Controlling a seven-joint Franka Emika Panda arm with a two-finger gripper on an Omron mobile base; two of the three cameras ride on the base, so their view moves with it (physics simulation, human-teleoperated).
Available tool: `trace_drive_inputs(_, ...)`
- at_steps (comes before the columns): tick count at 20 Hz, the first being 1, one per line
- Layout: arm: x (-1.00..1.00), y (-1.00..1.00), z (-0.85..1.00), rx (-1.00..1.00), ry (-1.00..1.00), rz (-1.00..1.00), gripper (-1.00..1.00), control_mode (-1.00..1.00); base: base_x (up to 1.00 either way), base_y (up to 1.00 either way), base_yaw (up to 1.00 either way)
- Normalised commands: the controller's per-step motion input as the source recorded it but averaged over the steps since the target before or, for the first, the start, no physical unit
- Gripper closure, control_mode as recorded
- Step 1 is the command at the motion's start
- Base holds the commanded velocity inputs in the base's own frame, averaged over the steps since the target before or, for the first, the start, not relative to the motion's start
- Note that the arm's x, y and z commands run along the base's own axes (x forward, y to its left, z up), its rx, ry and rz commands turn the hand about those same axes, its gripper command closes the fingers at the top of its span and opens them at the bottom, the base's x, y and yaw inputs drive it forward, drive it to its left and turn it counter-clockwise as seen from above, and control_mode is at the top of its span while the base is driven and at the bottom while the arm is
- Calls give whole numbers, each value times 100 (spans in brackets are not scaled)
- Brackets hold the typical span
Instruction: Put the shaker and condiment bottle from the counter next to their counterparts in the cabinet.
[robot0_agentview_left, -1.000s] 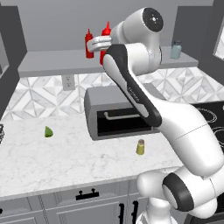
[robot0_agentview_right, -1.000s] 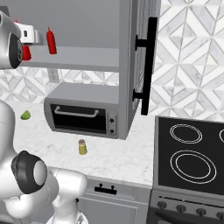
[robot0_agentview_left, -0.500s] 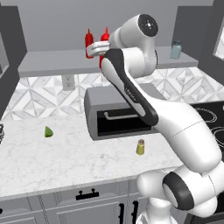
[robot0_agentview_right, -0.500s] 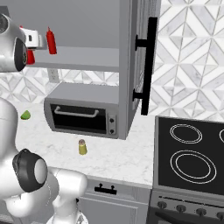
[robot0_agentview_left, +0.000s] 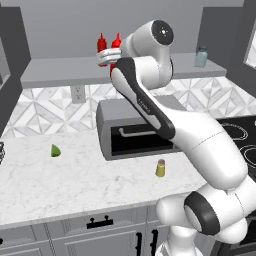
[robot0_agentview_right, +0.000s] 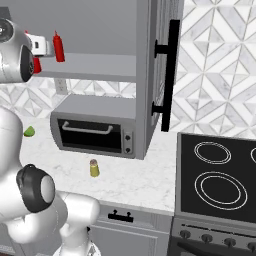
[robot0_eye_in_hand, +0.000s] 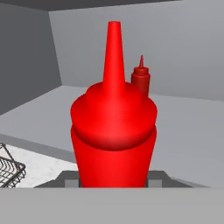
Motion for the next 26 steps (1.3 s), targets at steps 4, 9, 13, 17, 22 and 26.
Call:
trace_drive_inputs(4, 33, 11, 0, 0, 2, 0, 100, -100, 0, 0, 0)
trace_drive_inputs(9, 33, 6, 0, 0, 0, 0, 100, -100, 0, 0, 0)
trace_drive_inputs(13, 32, 7, 0, 0, 0, 0, 100, -100, 0, 0, 0)
trace_drive_inputs(17, 34, 8, -6, 0, 2, 0, 100, -100, 0, 0, 0)
trace_drive_inputs(22, 41, 14, -21, 0, 6, 0, 100, -100, 0, 0, 0)
trace_drive_inputs(26, 38, 11, -13, 0, 2, 0, 100, -100, 0, 0, 0)
